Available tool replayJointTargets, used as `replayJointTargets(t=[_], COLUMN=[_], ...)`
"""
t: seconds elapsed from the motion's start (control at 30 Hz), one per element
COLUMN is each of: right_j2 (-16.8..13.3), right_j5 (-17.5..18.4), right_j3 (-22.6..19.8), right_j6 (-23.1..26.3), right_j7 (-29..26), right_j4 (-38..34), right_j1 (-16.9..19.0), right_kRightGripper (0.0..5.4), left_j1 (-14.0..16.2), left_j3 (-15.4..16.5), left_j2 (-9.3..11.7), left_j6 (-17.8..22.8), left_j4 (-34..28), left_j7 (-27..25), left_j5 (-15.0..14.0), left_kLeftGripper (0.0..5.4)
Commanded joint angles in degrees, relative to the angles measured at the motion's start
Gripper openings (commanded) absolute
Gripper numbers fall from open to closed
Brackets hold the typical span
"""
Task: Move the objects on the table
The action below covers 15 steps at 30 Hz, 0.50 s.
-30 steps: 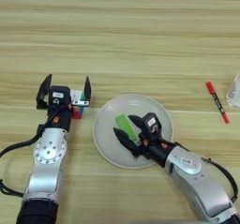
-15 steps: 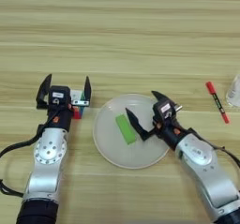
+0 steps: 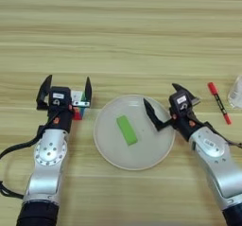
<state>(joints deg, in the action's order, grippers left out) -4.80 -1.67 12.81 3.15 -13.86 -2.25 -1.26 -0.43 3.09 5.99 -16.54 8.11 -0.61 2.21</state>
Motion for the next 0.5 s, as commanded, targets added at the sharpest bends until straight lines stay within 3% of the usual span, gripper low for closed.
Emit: replayJointTargets(t=[0.03,0.5], right_j2=[-0.3,-2.8], right_j5=[-0.1,1.8], right_j3=[-1.5,-9.2], right_j6=[0.4,-1.4], right_j7=[0.9,2.3], right_j4=[0.5,1.7], right_j1=[-1.0,1.0], right_kRightGripper=[5.38,5.38], left_j1=[0.0,-0.3], left_j3=[-0.1,0.5], left_j2=[-0.1,-0.2], left_j6=[-0.1,0.0], left_j4=[0.3,0.7], left_j7=[0.4,1.0], left_j5=[0.5,0.3], left_kLeftGripper=[5.40,5.40])
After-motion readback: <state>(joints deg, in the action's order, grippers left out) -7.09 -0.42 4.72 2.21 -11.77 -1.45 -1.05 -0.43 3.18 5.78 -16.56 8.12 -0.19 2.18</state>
